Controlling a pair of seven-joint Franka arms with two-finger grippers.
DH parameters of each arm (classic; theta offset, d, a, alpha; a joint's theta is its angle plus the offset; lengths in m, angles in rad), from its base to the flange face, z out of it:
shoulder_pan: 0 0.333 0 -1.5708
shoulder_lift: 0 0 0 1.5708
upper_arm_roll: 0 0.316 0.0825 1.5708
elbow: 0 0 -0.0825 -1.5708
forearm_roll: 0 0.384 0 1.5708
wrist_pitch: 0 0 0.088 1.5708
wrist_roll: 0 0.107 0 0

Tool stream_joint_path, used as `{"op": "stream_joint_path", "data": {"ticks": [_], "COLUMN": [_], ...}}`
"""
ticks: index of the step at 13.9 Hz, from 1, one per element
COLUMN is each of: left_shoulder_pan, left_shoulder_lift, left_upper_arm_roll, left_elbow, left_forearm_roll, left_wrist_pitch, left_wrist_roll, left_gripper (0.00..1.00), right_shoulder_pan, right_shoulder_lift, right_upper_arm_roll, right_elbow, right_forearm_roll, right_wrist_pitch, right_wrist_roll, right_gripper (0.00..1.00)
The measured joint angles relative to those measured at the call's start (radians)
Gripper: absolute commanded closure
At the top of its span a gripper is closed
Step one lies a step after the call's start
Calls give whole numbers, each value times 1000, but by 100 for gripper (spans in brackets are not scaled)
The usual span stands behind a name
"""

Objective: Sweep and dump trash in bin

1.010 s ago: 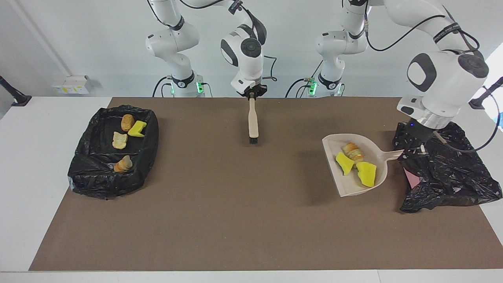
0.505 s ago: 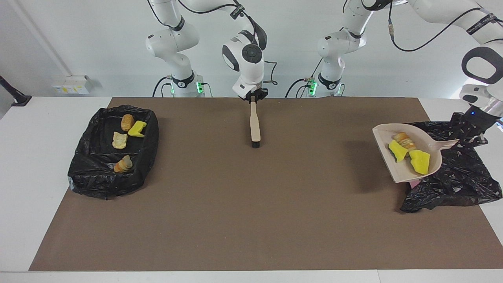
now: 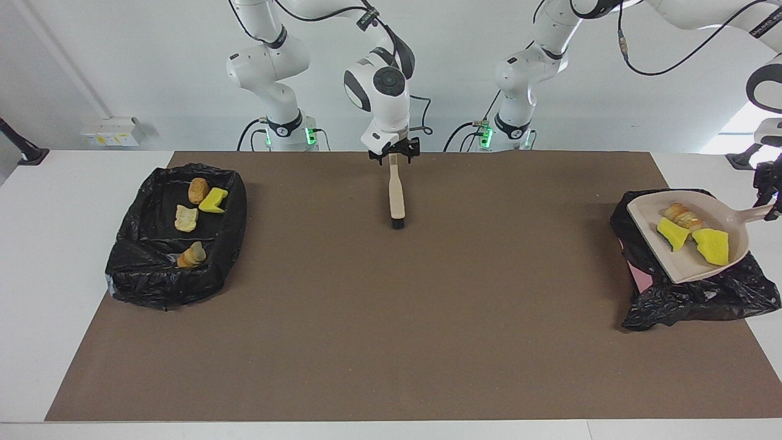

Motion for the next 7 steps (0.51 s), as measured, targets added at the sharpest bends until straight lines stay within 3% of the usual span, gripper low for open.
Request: {"op": "stream_joint_path", "data": {"ticks": [2,7], "left_shoulder_pan": [-1,-51], "left_shoulder_lift": [1,-2], "left_upper_arm_roll": [-2,-18], "left_elbow": [1,-2], "left_forearm_roll": [125,572], "left_wrist_pitch": [34,33], "left_wrist_roll": [-62,-282], "left_gripper": [100,100], "right_shoulder_pan": [-64,-269], "right_shoulder_lift": [1,7], "right_upper_arm_roll": [-4,-13], "right_elbow": [54,179], "right_forearm_roll": [-35,-89], "right_wrist_pitch": [0,0], "right_wrist_roll": [-1,-86], "right_gripper": [0,0]}}
